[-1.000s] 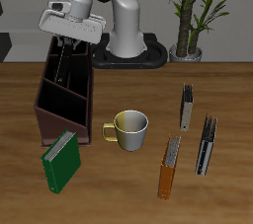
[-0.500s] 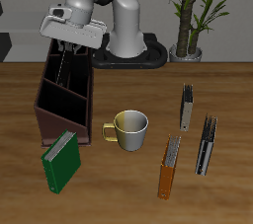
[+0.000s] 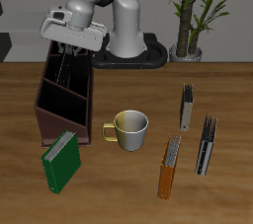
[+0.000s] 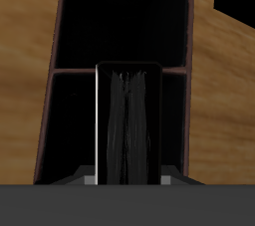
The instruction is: Place the black book into the right desk caddy's back compartment
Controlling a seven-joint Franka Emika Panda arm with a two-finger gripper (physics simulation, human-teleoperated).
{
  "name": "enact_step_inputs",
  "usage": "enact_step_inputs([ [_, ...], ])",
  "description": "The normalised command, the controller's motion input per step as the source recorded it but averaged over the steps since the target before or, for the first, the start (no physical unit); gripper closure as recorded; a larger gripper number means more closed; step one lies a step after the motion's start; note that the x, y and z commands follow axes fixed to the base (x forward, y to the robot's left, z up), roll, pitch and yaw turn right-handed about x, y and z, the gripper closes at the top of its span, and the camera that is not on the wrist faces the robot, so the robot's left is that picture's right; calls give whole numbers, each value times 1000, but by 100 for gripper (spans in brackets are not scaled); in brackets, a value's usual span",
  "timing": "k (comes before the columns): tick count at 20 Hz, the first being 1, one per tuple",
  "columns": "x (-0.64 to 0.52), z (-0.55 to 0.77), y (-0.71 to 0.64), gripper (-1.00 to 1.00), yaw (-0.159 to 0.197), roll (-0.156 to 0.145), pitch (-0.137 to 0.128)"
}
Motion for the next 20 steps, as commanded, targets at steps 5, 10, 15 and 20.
enact_step_inputs([
  [5, -165, 36, 105, 100, -11, 4, -12],
  [10, -184, -32, 30, 100, -46, -19, 14],
  [15, -88, 13, -96, 100, -17, -45, -12],
  [20, 71, -187, -206, 100, -16, -50, 59],
])
